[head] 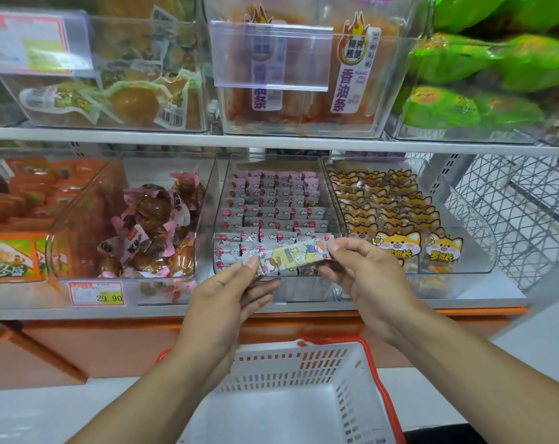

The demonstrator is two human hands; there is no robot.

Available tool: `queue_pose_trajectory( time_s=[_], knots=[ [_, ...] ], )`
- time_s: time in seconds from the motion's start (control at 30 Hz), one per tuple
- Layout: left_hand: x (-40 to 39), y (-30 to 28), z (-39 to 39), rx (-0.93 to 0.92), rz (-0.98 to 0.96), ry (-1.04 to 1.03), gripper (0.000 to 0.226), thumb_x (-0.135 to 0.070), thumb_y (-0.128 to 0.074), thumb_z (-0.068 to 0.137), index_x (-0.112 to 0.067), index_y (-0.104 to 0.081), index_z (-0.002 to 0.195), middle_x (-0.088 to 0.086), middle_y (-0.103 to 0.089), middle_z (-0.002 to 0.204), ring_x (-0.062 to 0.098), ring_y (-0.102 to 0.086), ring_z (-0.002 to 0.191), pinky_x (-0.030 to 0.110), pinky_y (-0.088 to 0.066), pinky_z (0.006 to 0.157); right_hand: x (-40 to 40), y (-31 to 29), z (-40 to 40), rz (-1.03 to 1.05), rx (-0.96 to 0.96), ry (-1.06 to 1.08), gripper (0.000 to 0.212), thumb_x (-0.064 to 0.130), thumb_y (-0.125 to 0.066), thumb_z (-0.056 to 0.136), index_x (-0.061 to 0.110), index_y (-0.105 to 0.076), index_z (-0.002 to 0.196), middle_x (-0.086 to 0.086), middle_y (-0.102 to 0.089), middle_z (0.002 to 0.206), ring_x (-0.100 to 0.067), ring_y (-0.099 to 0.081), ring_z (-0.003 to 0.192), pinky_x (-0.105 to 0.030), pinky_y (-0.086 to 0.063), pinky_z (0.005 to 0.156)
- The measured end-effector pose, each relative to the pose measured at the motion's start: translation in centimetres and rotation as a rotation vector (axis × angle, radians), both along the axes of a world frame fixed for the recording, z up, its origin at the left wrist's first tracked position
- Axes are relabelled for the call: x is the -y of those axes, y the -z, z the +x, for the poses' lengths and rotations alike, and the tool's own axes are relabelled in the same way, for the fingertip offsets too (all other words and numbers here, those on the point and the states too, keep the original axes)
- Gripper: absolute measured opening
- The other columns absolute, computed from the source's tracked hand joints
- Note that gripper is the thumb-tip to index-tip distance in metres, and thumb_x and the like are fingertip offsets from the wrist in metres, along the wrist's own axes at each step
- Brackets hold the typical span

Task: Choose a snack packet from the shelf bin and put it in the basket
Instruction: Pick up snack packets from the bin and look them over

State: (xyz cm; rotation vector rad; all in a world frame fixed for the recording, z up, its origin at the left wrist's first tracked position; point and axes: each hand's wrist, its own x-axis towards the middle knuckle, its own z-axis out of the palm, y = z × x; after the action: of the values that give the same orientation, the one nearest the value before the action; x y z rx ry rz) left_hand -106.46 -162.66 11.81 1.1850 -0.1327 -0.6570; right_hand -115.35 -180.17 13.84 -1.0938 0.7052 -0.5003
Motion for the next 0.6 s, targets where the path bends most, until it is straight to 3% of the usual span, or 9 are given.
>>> queue_pose_trajectory(
  time_s=[0.07, 0.17, 0.23, 0.3, 0.37, 0.43, 0.5, 0.53, 0.6],
  knots=[
    [0.1, -0.2, -0.1, 0.041, 0.004, -0.007, 0.017, -0.038, -0.068, 0.078, -0.028, -0.082, 0.079, 0.006, -0.08, 0.095, 0.023, -0.077, 0.097, 0.022, -0.06, 0.076, 0.1, 0.1, 0.0, -0.066, -0.008, -0.031, 0.014, 0.001, -0.061, 0.098, 0.009, -0.066, 0.108, -0.011, -0.077, 0.095, -0.02, -0.077, 0.085, -0.019, -0.058, 0.067],
    [0.0, -0.4, 0.0, 0.088, 0.01, -0.041, 0.021, -0.04, -0.07, 0.076, -0.031, -0.083, 0.09, 0.004, -0.08, 0.099, 0.019, -0.077, 0.095, 0.019, -0.059, 0.075, 0.0, 0.0, -0.4, -0.299, -0.003, -0.186, 0.042, -0.012, -0.052, 0.098, 0.023, -0.065, 0.119, -0.001, -0.069, 0.101, -0.019, -0.076, 0.09, -0.015, -0.056, 0.072],
    [-0.1, -0.5, 0.0, 0.099, 0.013, -0.06, 0.026, -0.044, -0.074, 0.072, -0.03, -0.083, 0.092, 0.004, -0.08, 0.098, 0.018, -0.077, 0.094, 0.018, -0.058, 0.075, -0.1, 0.1, -0.8, -0.517, -0.066, -0.295, 0.051, -0.009, -0.061, 0.094, 0.034, -0.065, 0.12, 0.009, -0.066, 0.109, -0.017, -0.074, 0.088, -0.011, -0.054, 0.074],
    [-0.1, -0.6, 0.1, 0.104, 0.014, -0.07, 0.034, -0.049, -0.078, 0.066, -0.028, -0.083, 0.091, 0.006, -0.08, 0.096, 0.019, -0.077, 0.093, 0.018, -0.058, 0.074, -0.4, 0.1, -1.0, -0.66, -0.142, -0.313, 0.046, 0.003, -0.075, 0.088, 0.04, -0.066, 0.116, 0.008, -0.066, 0.114, -0.021, -0.07, 0.093, -0.016, -0.056, 0.079],
    [-0.1, -1.1, 0.3, 0.075, 0.01, -0.076, 0.037, -0.049, -0.077, 0.068, -0.019, -0.083, 0.089, 0.009, -0.08, 0.093, 0.02, -0.077, 0.091, 0.019, -0.059, 0.071, -0.4, 0.1, -0.8, -0.677, -0.154, -0.286, 0.039, 0.009, -0.08, 0.085, 0.034, -0.068, 0.114, 0.002, -0.07, 0.113, -0.022, -0.069, 0.096, -0.029, -0.057, 0.085],
    [-0.1, -1.3, 0.7, 0.026, -0.005, -0.099, 0.037, -0.045, -0.07, 0.077, -0.011, -0.08, 0.087, 0.011, -0.079, 0.089, 0.024, -0.078, 0.089, 0.022, -0.06, 0.069, -0.4, -0.1, -0.6, -0.651, -0.178, -0.31, 0.037, 0.017, -0.081, 0.084, 0.03, -0.068, 0.117, 0.007, -0.074, 0.11, -0.015, -0.071, 0.098, -0.029, -0.057, 0.085],
    [-0.2, -1.4, 1.1, 0.023, -0.002, -0.107, 0.027, -0.035, -0.064, 0.09, -0.013, -0.076, 0.098, 0.007, -0.079, 0.088, 0.024, -0.078, 0.088, 0.025, -0.061, 0.071, -0.3, 0.0, -0.6, -0.626, -0.22, -0.355, 0.04, 0.028, -0.079, 0.085, 0.029, -0.066, 0.122, 0.008, -0.074, 0.113, -0.011, -0.07, 0.103, -0.034, -0.055, 0.095],
    [-0.4, -1.4, 1.3, 0.069, 0.034, -0.102, 0.02, -0.025, -0.061, 0.097, -0.017, -0.075, 0.108, 0.003, -0.079, 0.094, 0.021, -0.077, 0.091, 0.026, -0.061, 0.075, -0.2, 0.0, -0.7, -0.617, -0.228, -0.372, 0.039, 0.032, -0.078, 0.086, 0.032, -0.065, 0.122, 0.007, -0.074, 0.115, -0.011, -0.07, 0.105, -0.039, -0.053, 0.1],
    [-0.9, -1.3, 1.5, 0.263, 0.143, -0.051, 0.04, -0.007, -0.058, 0.099, -0.039, -0.071, 0.12, -0.016, -0.075, 0.106, 0.005, -0.073, 0.099, 0.024, -0.058, 0.081, -0.2, 0.1, -0.8, -0.596, -0.208, -0.398, 0.032, 0.033, -0.075, 0.088, 0.038, -0.063, 0.118, 0.005, -0.075, 0.113, -0.012, -0.073, 0.102, -0.039, -0.052, 0.102]
  ],
)
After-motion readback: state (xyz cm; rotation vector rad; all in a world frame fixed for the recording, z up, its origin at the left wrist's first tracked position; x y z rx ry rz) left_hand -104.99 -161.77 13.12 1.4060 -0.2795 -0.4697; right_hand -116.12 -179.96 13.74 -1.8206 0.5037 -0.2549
